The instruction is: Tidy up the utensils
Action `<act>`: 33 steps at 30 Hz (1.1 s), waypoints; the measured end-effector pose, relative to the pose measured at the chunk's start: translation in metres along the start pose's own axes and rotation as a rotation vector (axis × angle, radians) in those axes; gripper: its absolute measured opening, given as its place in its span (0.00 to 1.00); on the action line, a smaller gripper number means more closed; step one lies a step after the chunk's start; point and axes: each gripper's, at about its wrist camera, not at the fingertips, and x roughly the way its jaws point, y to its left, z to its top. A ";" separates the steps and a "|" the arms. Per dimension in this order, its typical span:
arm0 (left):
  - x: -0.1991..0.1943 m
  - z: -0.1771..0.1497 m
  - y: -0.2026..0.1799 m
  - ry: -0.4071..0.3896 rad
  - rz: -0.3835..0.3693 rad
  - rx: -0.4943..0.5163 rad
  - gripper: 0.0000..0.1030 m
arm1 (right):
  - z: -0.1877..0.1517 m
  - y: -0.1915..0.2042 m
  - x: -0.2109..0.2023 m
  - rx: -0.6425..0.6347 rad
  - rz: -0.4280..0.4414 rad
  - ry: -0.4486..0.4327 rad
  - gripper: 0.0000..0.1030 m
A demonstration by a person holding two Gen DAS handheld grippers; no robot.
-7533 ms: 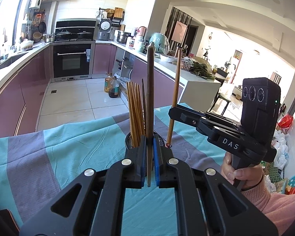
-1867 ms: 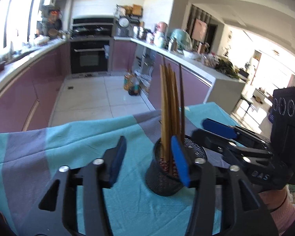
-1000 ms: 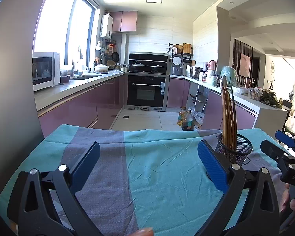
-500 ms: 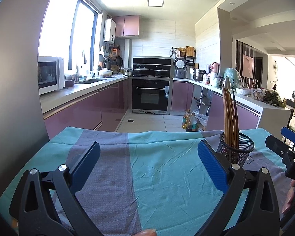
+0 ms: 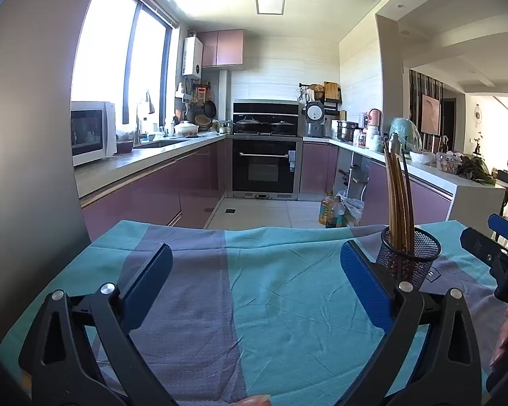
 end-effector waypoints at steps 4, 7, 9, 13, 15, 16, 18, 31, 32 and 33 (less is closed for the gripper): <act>-0.002 0.000 0.001 -0.013 0.004 -0.001 0.95 | 0.000 0.001 0.000 0.000 -0.006 -0.002 0.94; -0.004 -0.002 0.001 -0.026 0.010 0.007 0.95 | 0.000 0.001 -0.001 -0.002 -0.007 -0.008 0.94; -0.004 -0.003 0.000 -0.029 0.013 0.007 0.95 | 0.000 0.002 -0.001 -0.006 -0.012 -0.012 0.94; -0.005 -0.003 0.000 -0.035 0.017 0.003 0.95 | -0.001 0.004 -0.002 -0.004 -0.010 -0.016 0.94; -0.006 -0.003 0.000 -0.042 0.019 0.004 0.95 | -0.002 0.005 -0.001 -0.006 -0.010 -0.017 0.94; -0.006 -0.003 0.000 -0.045 0.020 0.005 0.95 | -0.001 0.005 -0.001 -0.007 -0.011 -0.018 0.94; -0.008 -0.002 -0.001 -0.053 0.023 0.007 0.95 | -0.001 0.005 -0.002 -0.005 -0.010 -0.021 0.94; -0.012 0.001 0.000 -0.065 0.026 0.004 0.95 | 0.001 0.006 -0.003 -0.004 -0.019 -0.037 0.94; -0.012 0.001 0.001 -0.065 0.026 0.004 0.95 | 0.001 0.006 -0.003 -0.002 -0.019 -0.036 0.94; -0.012 0.001 0.000 -0.065 0.026 0.004 0.95 | 0.001 0.005 -0.003 -0.001 -0.018 -0.037 0.94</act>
